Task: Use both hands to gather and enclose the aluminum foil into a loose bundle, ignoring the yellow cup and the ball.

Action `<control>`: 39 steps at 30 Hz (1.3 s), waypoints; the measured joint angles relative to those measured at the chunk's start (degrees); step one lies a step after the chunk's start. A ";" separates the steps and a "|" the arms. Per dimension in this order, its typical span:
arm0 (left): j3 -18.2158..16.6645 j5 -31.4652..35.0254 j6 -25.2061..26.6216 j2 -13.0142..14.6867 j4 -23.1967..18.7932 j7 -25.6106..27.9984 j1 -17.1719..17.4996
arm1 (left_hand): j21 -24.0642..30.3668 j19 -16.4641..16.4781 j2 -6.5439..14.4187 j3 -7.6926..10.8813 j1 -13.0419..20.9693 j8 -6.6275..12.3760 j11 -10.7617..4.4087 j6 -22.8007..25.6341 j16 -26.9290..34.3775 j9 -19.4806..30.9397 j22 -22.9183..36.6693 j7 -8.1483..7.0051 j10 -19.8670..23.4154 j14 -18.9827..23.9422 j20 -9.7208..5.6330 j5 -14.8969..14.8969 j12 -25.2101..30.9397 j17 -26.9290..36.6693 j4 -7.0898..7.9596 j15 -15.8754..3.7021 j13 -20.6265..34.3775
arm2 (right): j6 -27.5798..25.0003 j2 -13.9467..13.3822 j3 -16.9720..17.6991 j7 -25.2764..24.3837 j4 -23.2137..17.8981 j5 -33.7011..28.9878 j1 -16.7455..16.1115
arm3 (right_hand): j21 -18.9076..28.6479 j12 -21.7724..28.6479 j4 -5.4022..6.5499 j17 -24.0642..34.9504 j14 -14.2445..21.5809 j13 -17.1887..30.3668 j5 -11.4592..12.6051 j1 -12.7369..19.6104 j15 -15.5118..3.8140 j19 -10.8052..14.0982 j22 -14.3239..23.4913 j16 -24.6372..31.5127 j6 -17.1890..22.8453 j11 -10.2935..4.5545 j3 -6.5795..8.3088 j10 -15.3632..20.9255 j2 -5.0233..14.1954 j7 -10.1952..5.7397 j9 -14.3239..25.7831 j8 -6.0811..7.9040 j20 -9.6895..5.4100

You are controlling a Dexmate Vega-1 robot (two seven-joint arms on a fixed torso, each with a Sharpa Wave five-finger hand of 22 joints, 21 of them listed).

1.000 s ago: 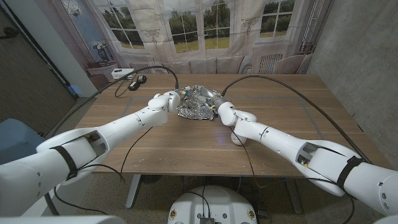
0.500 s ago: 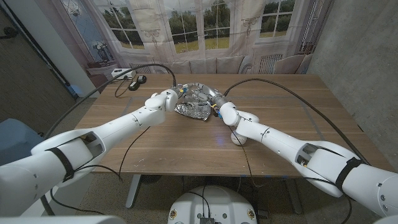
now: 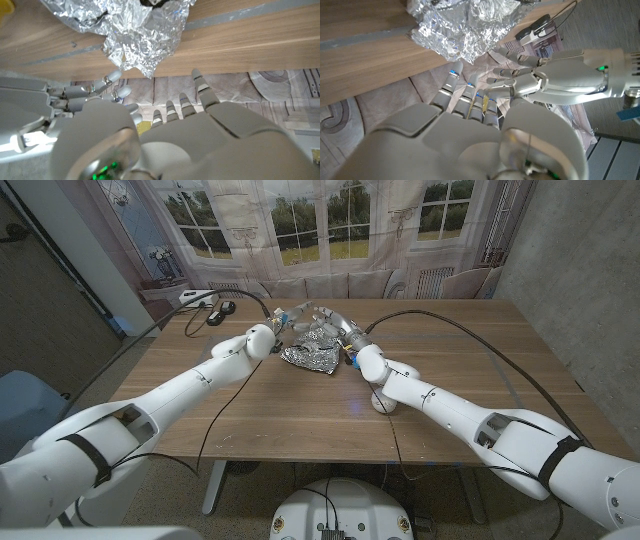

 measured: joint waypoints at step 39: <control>-15.53 -39.69 -30.89 -4.73 11.03 -10.70 7.67 | -2.88 -4.93 3.67 0.73 -1.47 -0.03 1.03 4.49 -0.22 -0.41 0.01 -1.00 1.64 -2.22 -2.09 -4.32 0.18 -0.26 -0.76 0.78 -1.05 | 19.82 1.04 12.44 12.78 5.22 22.47 -3.16 | -5.32 -1.38 -1.28 -6.79 -6.78 -0.94 0.11 -8.28 3.11 -5.41 -0.52 -3.61 0.35 1.51 -3.08 -0.78 -6.63 0.44 -0.27 -0.75 2.84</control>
